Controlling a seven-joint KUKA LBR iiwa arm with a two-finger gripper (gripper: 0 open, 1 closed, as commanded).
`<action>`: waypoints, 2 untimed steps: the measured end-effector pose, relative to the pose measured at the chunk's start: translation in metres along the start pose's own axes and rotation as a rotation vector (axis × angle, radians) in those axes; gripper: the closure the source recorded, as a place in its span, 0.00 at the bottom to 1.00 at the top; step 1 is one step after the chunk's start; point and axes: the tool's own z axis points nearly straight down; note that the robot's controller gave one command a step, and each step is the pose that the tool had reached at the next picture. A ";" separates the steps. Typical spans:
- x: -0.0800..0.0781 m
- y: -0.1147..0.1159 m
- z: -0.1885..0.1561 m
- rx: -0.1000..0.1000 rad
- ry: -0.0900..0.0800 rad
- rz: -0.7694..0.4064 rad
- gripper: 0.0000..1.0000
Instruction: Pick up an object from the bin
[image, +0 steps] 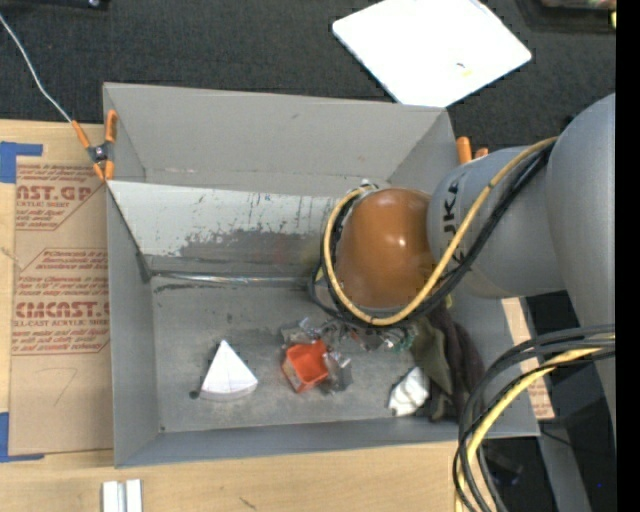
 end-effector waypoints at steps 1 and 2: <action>0.002 0.001 -0.006 -0.004 0.006 0.000 1.00; 0.003 0.002 -0.027 -0.006 0.009 0.000 1.00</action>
Offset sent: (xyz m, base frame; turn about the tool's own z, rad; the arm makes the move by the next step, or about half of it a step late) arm 0.0000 0.0000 0.0135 0.0000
